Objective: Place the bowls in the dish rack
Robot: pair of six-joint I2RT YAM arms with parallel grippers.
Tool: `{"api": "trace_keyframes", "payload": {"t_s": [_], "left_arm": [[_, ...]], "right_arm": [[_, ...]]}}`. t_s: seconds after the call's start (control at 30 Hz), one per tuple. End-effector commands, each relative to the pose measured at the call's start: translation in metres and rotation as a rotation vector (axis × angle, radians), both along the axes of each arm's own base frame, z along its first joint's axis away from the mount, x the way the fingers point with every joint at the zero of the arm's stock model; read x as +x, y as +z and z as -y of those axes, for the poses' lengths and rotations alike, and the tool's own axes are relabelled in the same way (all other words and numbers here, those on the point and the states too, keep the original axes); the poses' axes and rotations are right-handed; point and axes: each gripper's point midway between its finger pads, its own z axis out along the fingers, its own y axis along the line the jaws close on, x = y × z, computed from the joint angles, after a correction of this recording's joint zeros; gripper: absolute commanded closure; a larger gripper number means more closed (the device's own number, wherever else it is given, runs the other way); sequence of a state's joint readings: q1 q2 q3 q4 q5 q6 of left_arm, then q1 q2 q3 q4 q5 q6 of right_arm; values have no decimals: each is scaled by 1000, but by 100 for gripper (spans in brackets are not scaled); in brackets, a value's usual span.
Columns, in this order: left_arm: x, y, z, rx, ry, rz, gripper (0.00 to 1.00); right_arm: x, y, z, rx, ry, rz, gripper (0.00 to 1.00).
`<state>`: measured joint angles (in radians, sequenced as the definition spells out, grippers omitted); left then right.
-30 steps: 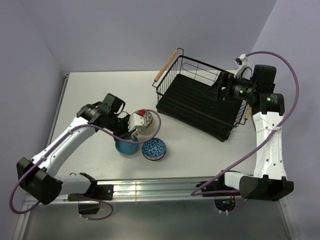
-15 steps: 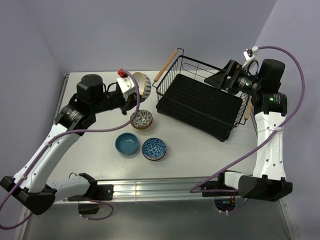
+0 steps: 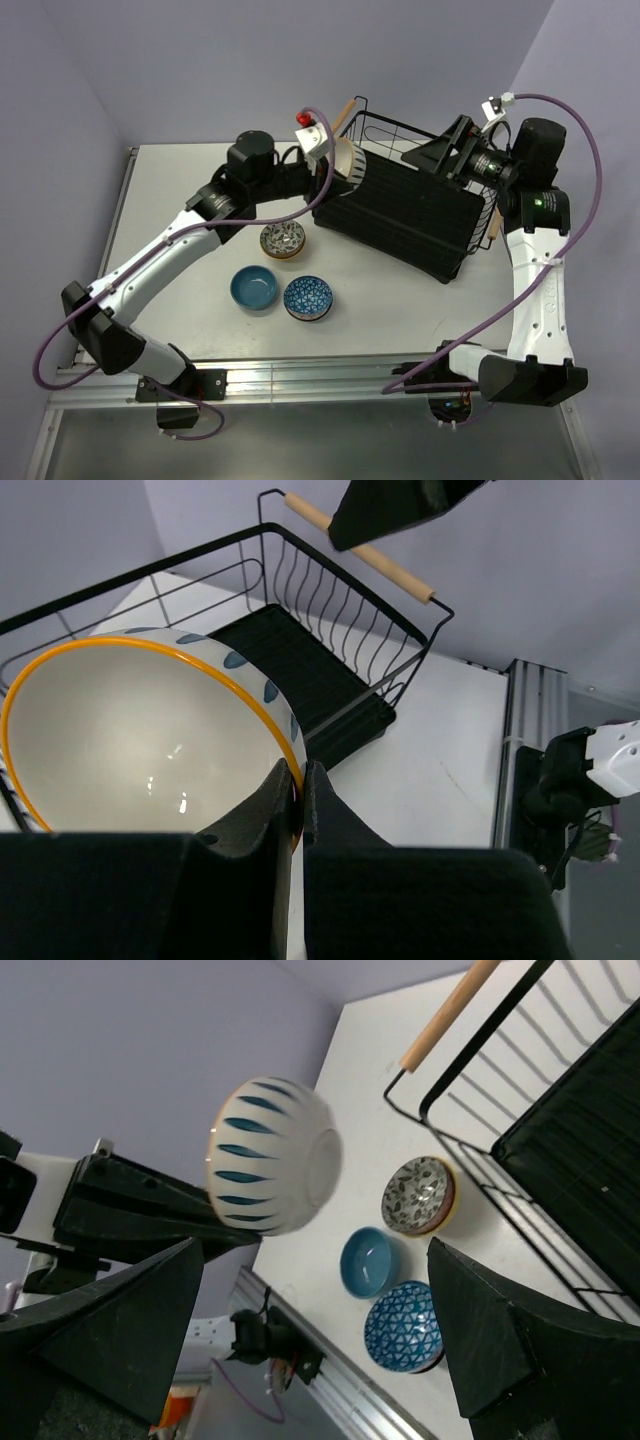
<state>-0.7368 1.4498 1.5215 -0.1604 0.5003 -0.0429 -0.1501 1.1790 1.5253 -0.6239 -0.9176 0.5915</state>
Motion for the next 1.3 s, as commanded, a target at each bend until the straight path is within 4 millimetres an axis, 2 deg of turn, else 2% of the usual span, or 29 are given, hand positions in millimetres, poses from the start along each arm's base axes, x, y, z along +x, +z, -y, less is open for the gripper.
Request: {"api": "trace_keyframes", "payload": {"t_s": [0.0,0.03,0.2,0.3,0.33,0.5,0.77,0.97,1.1,1.27], "left_arm": [[-13,67,20,-160,-53,111,100],[-18,66,26,-160,-75,104,100],[-17,54,45,-143,-93,90,100],[-16,47,55,-128,-105,85,100],[-16,45,57,-123,-108,86,100],[-14,41,67,-119,-112,92,100],[-13,33,71,-109,-108,85,100],[-16,39,71,-129,-122,100,100],[-22,42,68,-140,-132,94,100],[-23,39,67,-136,-135,87,100]], "right_arm": [[-10,6,-18,31,56,20,0],[-9,3,-19,33,58,9,0],[-10,-9,-32,-4,66,-10,0],[-9,-17,-34,-9,64,-36,0],[-11,-18,-42,-12,90,-40,0],[-7,-26,-44,-31,78,-62,0],[-3,-46,-43,-32,66,-119,1],[-1,-51,-39,-65,45,-117,1],[-4,-50,-46,-47,100,-112,14],[-9,-45,-53,-3,156,-114,18]]}}
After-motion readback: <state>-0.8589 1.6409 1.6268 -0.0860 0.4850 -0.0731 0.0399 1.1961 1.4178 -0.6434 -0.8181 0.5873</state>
